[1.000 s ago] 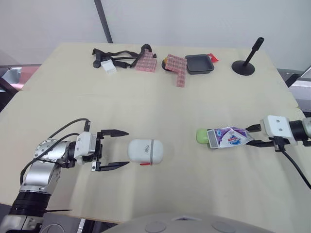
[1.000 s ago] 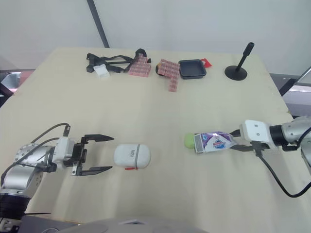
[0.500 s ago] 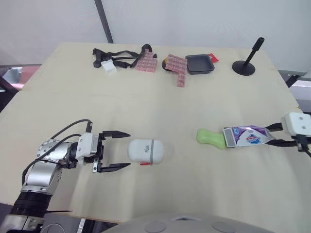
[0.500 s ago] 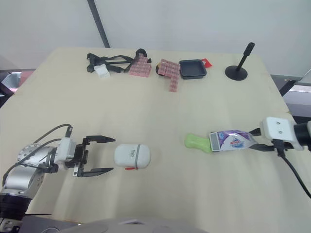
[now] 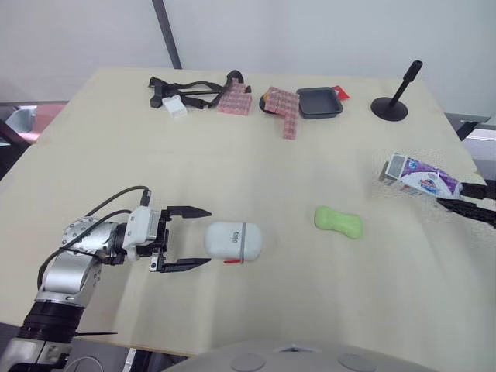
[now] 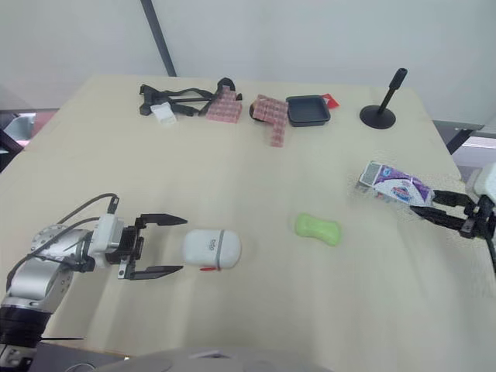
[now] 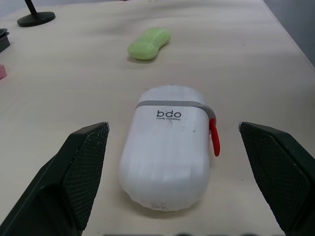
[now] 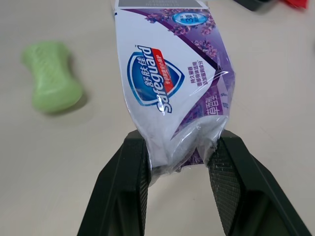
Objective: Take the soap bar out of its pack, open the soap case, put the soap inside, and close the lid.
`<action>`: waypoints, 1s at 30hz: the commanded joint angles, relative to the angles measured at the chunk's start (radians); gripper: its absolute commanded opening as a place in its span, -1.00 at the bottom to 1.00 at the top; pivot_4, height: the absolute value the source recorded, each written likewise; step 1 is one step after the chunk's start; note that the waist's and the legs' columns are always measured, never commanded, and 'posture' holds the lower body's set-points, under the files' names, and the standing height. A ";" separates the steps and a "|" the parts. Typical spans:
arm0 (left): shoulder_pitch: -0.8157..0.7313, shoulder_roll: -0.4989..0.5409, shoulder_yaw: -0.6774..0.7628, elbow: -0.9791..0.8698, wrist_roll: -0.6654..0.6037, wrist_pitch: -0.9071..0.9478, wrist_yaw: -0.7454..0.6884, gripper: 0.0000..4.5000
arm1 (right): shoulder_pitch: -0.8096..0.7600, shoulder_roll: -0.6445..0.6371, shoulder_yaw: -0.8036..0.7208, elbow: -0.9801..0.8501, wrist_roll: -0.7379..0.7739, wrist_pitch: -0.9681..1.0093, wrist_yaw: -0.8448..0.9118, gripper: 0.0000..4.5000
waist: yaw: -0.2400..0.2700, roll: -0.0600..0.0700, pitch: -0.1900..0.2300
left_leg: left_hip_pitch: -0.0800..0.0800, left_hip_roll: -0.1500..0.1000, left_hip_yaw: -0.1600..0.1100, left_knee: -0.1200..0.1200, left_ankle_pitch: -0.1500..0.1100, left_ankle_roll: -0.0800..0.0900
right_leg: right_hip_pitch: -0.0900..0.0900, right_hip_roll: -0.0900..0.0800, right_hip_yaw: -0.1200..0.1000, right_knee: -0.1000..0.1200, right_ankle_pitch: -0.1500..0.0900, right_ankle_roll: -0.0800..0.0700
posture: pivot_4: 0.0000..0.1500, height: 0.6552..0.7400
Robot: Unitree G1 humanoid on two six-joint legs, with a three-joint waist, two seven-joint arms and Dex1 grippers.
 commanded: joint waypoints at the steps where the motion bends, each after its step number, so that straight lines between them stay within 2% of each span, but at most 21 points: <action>1: -0.002 0.014 0.018 -0.037 -0.020 0.012 0.005 1.00 | 0.020 0.089 -0.077 -0.118 0.030 0.134 -0.222 -0.23 | 0.001 0.000 0.000 | 0.000 0.000 0.000 0.000 0.000 0.000 | -0.001 0.000 0.000 0.000 0.000 0.000 | 1.00 1.00; 13: -0.002 0.021 0.027 -0.053 -0.011 0.028 0.035 1.00 | -0.047 0.428 -0.053 -0.429 -0.079 0.518 -0.943 -0.23 | 0.004 0.002 -0.001 | 0.001 -0.001 0.001 -0.002 0.001 -0.002 | -0.001 0.000 0.001 0.000 0.000 0.000 | 1.00 1.00; 19: 0.008 0.020 0.024 -0.066 -0.012 0.026 0.041 1.00 | -0.094 0.490 -0.046 -0.417 -0.113 0.551 -1.050 -0.23 | 0.004 0.003 -0.001 | 0.003 -0.001 0.002 -0.005 0.003 -0.007 | -0.001 0.000 0.003 0.000 0.000 0.000 | 1.00 1.00; 22: 0.010 0.021 0.024 -0.067 -0.010 0.024 0.042 1.00 | -0.105 0.492 -0.040 -0.409 -0.114 0.549 -1.060 -0.23 | 0.002 0.003 -0.001 | 0.005 -0.002 0.003 -0.010 0.005 -0.010 | 0.000 0.000 0.003 -0.001 0.003 0.005 | 1.00 1.00; 30: 0.013 0.021 0.023 -0.069 -0.008 0.021 0.048 1.00 | -0.118 0.496 -0.040 -0.391 -0.108 0.554 -1.052 -0.23 | -0.009 0.003 -0.001 | 0.009 -0.002 0.003 -0.016 0.008 -0.020 | 0.004 0.001 0.004 -0.002 0.003 0.006 | 1.00 1.00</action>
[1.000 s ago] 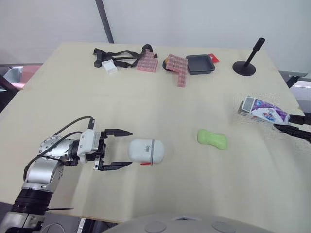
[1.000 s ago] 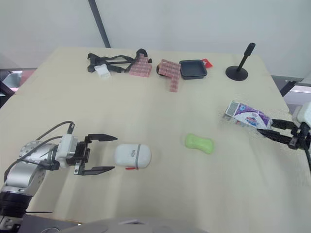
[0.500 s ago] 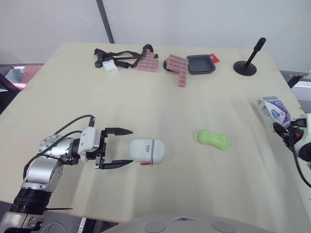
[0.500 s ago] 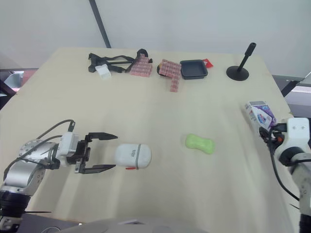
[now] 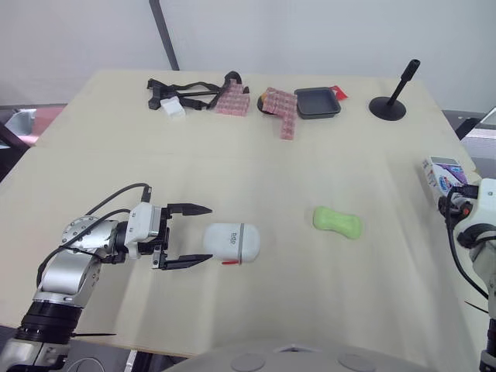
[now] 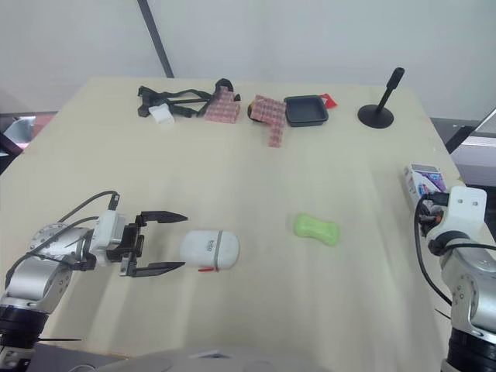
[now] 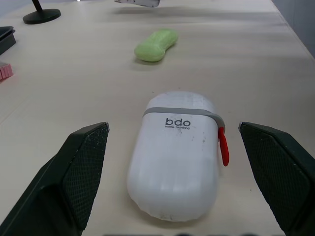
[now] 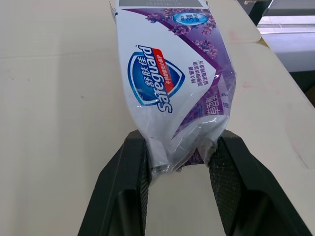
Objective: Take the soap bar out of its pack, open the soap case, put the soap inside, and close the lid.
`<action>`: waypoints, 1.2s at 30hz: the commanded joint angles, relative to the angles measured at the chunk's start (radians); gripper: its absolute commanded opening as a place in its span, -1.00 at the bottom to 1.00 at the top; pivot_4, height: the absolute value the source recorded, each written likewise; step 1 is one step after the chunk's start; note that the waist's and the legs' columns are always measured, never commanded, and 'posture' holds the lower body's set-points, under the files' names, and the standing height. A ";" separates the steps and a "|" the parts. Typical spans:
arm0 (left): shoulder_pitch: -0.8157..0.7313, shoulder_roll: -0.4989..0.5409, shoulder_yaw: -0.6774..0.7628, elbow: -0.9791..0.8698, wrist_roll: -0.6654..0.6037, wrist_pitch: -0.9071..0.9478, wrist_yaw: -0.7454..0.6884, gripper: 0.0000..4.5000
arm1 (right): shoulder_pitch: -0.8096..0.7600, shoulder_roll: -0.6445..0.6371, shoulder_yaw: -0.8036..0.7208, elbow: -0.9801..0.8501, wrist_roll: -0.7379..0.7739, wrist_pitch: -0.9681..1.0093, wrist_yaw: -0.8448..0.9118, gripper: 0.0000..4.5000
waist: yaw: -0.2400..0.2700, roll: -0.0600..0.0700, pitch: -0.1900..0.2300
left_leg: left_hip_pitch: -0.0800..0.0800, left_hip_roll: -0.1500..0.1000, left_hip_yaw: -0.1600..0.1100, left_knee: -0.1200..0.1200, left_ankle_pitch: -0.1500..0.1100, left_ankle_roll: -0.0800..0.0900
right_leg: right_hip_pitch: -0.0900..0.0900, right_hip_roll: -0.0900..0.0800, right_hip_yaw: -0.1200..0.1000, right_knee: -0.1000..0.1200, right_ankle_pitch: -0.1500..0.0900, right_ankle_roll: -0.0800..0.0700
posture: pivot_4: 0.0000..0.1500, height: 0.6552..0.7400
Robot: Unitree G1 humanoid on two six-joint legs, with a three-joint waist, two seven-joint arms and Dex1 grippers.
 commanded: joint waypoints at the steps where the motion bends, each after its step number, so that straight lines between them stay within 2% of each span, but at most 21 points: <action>1: 0.008 0.012 0.022 -0.032 -0.010 -0.008 0.002 1.00 | -0.007 -0.015 -0.020 -0.008 -0.002 -0.016 0.007 -0.23 | -0.001 0.000 0.000 | 0.000 0.000 0.000 0.000 0.000 0.000 | 0.001 0.000 0.000 0.000 0.000 0.000 | 1.00 1.00; 2: 0.008 0.013 0.022 -0.033 -0.010 -0.008 0.003 1.00 | -0.007 -0.015 -0.020 -0.007 -0.003 -0.017 0.008 -0.23 | -0.001 0.000 0.000 | 0.000 0.000 0.000 0.000 0.000 -0.001 | 0.001 0.000 0.000 0.000 0.000 0.000 | 1.00 1.00; 3: 0.007 0.012 0.022 -0.033 -0.009 -0.007 0.005 1.00 | -0.006 -0.021 -0.022 0.005 -0.001 -0.017 0.018 -0.12 | -0.001 0.000 0.000 | 0.001 0.000 0.000 -0.001 0.000 -0.001 | 0.002 0.000 0.000 -0.001 0.000 0.000 | 1.00 1.00; 9: 0.010 0.010 0.020 -0.040 -0.007 -0.004 0.014 1.00 | 0.004 -0.055 -0.005 0.026 -0.013 -0.042 0.070 0.77 | -0.001 0.000 0.000 | 0.001 0.000 0.000 -0.001 0.000 -0.001 | 0.003 0.000 0.000 -0.001 0.000 0.000 | 1.00 1.00; 11: 0.009 0.010 0.019 -0.039 -0.007 -0.004 0.015 1.00 | 0.004 -0.059 -0.001 0.026 -0.014 -0.048 0.079 0.99 | -0.002 0.000 0.000 | 0.001 0.000 0.000 -0.001 0.000 -0.001 | 0.003 0.000 0.000 -0.001 0.000 0.000 | 1.00 1.00; 16: 0.006 0.007 0.017 -0.038 -0.002 -0.011 0.016 1.00 | 0.020 -0.111 0.028 -0.014 -0.028 -0.137 0.165 0.99 | -0.001 0.000 0.000 | 0.001 0.000 0.000 -0.001 0.000 -0.001 | 0.004 0.000 0.000 -0.001 0.000 0.000 | 1.00 1.00; 21: 0.012 0.006 0.016 -0.041 0.003 -0.022 0.016 1.00 | 0.015 -0.232 0.044 -0.008 -0.024 -0.284 0.345 0.99 | -0.002 0.000 0.000 | 0.001 0.000 0.000 -0.001 -0.001 -0.001 | 0.005 0.000 0.000 -0.002 0.000 0.001 | 1.00 1.00; 27: 0.000 0.003 0.009 -0.027 0.008 -0.030 0.012 1.00 | 0.017 -0.300 0.074 0.019 0.079 -0.493 0.695 0.99 | -0.003 0.000 0.000 | 0.001 0.001 -0.001 -0.001 -0.003 0.004 | 0.006 0.001 -0.001 -0.003 0.000 0.000 | 1.00 1.00; 30: -0.014 0.000 0.002 -0.012 0.014 -0.036 0.006 1.00 | 0.081 -0.323 0.115 0.018 0.126 -0.599 0.928 0.99 | 0.000 0.000 0.001 | 0.000 0.001 -0.001 0.000 -0.004 0.006 | 0.006 0.001 -0.001 -0.003 0.000 0.000 | 1.00 1.00; 36: -0.035 0.002 -0.016 0.010 0.032 -0.031 -0.006 1.00 | 0.183 -0.321 0.181 0.104 0.149 -0.809 1.228 0.99 | 0.001 0.000 0.000 | -0.001 0.001 -0.002 0.004 -0.006 0.009 | 0.005 -0.001 -0.003 -0.003 -0.001 -0.001 | 1.00 1.00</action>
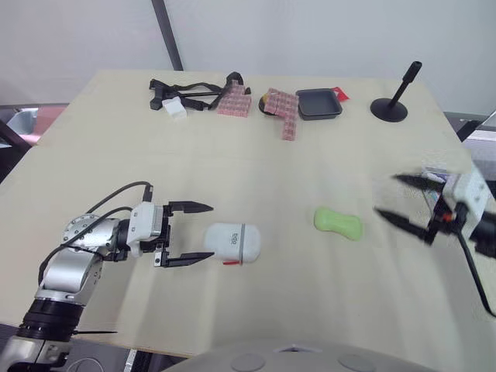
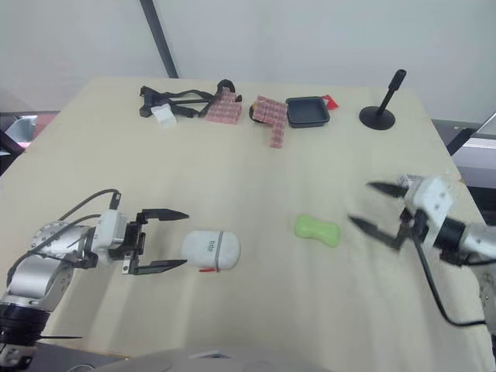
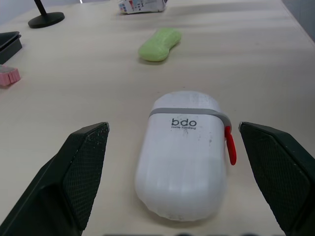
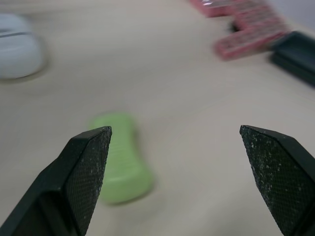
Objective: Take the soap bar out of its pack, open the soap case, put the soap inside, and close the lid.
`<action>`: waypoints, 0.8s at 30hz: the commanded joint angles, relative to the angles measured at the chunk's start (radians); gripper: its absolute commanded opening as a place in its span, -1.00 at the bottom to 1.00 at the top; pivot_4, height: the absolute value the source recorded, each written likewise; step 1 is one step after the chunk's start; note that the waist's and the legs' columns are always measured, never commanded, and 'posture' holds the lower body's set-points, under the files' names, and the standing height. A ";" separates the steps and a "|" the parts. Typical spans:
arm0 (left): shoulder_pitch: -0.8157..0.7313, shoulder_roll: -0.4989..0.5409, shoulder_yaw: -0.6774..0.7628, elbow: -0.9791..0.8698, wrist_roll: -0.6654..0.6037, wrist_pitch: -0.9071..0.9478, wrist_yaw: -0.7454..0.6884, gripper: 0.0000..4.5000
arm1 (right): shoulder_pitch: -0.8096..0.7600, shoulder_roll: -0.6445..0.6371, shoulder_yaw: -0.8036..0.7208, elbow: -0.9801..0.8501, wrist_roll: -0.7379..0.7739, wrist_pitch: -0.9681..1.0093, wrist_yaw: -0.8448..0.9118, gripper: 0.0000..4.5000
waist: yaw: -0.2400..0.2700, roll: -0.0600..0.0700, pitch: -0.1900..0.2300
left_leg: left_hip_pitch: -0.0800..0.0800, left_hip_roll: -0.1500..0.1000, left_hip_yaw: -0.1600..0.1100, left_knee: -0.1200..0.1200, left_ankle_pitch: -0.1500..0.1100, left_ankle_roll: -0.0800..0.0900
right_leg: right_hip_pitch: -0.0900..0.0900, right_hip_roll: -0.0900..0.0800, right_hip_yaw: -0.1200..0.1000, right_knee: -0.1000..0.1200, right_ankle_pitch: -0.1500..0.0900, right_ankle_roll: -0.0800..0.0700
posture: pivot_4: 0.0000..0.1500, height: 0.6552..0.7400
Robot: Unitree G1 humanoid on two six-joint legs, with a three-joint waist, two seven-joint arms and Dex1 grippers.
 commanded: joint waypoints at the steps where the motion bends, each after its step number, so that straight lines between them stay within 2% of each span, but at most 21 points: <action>1: -0.015 0.009 -0.007 0.002 0.003 -0.003 -0.010 1.00 | 0.016 0.001 0.010 0.042 0.036 -0.147 0.158 0.99 | -0.003 0.000 0.000 | 0.000 0.000 0.000 0.001 0.000 0.000 | 0.000 0.000 0.000 0.001 -0.001 -0.002 | 1.00 1.00; 4: -0.019 0.018 -0.018 -0.003 0.000 0.005 -0.022 1.00 | 0.033 -0.007 0.037 0.083 0.040 -0.257 0.288 0.99 | -0.005 0.000 0.000 | -0.001 0.000 0.000 0.002 0.000 0.001 | 0.000 0.000 0.000 0.002 -0.003 -0.004 | 1.00 1.00; 13: -0.073 0.047 -0.068 0.020 0.043 -0.001 -0.084 1.00 | 0.049 0.001 0.074 0.109 0.095 -0.307 0.396 0.99 | 0.000 0.000 0.000 | 0.000 0.000 -0.002 0.004 0.000 0.005 | -0.002 -0.001 -0.002 0.002 -0.003 -0.005 | 1.00 1.00; 24: -0.167 0.050 -0.161 0.040 0.157 0.040 -0.054 1.00 | 0.050 -0.010 0.123 0.125 0.092 -0.331 0.384 0.99 | -0.003 0.000 0.000 | -0.001 0.000 -0.002 0.005 0.000 0.006 | -0.002 -0.001 -0.003 0.003 -0.003 -0.005 | 1.00 1.00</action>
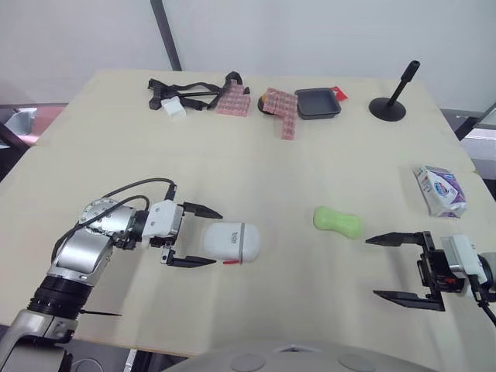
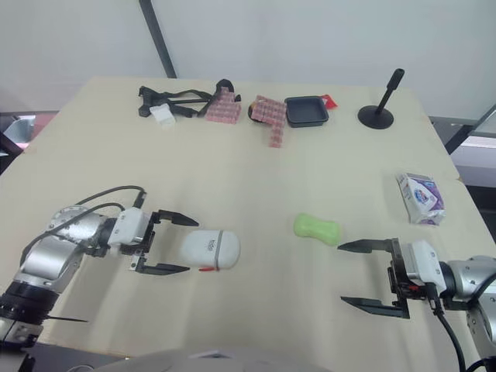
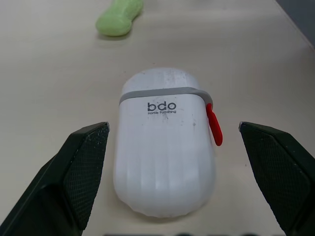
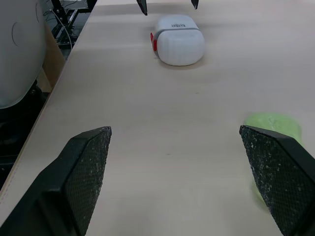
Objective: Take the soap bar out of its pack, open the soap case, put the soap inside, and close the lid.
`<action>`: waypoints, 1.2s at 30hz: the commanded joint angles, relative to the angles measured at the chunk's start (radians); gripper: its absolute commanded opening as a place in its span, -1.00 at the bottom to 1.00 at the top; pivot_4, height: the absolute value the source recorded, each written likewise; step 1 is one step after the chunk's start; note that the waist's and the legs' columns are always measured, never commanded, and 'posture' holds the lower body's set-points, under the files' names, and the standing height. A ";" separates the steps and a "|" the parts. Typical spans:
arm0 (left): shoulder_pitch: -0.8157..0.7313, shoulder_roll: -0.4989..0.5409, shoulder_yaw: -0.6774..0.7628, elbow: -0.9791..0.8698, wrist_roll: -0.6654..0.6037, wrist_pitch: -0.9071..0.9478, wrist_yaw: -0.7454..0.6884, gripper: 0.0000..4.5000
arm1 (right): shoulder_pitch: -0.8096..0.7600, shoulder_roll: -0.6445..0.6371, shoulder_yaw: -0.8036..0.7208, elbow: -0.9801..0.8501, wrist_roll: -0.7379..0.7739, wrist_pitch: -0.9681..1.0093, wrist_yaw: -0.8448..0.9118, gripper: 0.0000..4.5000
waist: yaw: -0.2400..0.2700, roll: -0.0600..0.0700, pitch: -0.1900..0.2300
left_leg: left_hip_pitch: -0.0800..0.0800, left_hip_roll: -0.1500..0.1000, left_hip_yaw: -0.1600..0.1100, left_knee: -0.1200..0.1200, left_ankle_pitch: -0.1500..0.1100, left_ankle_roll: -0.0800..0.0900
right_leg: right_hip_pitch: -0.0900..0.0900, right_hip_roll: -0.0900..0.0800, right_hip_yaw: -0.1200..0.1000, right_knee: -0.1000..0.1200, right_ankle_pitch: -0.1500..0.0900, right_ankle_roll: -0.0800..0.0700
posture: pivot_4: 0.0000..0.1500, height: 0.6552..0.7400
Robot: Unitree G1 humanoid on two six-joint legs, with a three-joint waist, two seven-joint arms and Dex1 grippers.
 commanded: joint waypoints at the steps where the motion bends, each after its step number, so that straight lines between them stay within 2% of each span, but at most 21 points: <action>1: -0.021 0.008 -0.015 -0.002 0.037 0.002 0.019 1.00 | -0.015 -0.011 0.000 -0.001 0.010 -0.022 0.030 0.99 | 0.000 0.000 0.000 | 0.000 0.000 0.000 0.000 0.000 0.000 | 0.000 0.000 0.000 0.000 0.000 0.000 | 1.00 1.00; 7: -0.043 -0.004 -0.068 0.010 0.133 0.012 0.089 1.00 | -0.007 -0.009 0.012 -0.002 -0.009 -0.026 0.004 0.99 | 0.002 0.000 0.000 | -0.001 0.000 0.000 0.000 0.000 0.000 | 0.000 0.000 0.000 0.000 0.000 0.000 | 1.00 1.00; 12: -0.039 -0.005 -0.079 0.059 0.162 -0.068 0.104 1.00 | 0.012 -0.017 0.009 -0.013 -0.001 -0.013 0.002 0.99 | -0.002 0.000 0.000 | -0.001 0.000 0.000 0.000 0.000 0.000 | 0.000 0.000 0.000 0.000 0.000 0.000 | 1.00 1.00; 25: 0.008 0.014 -0.054 -0.009 0.041 0.007 0.054 1.00 | 0.009 -0.016 0.023 0.015 -0.024 -0.033 0.002 0.99 | 0.001 0.000 0.000 | -0.001 0.000 0.000 0.000 0.000 0.000 | 0.000 0.000 -0.001 0.000 0.000 0.000 | 1.00 1.00; 36: -0.010 -0.004 -0.071 -0.020 0.071 0.021 0.092 1.00 | 0.001 -0.021 0.024 0.035 -0.036 -0.044 0.000 0.99 | 0.000 0.000 0.000 | -0.001 0.000 0.000 0.000 0.000 0.000 | 0.000 0.000 -0.001 0.000 0.000 -0.001 | 1.00 1.00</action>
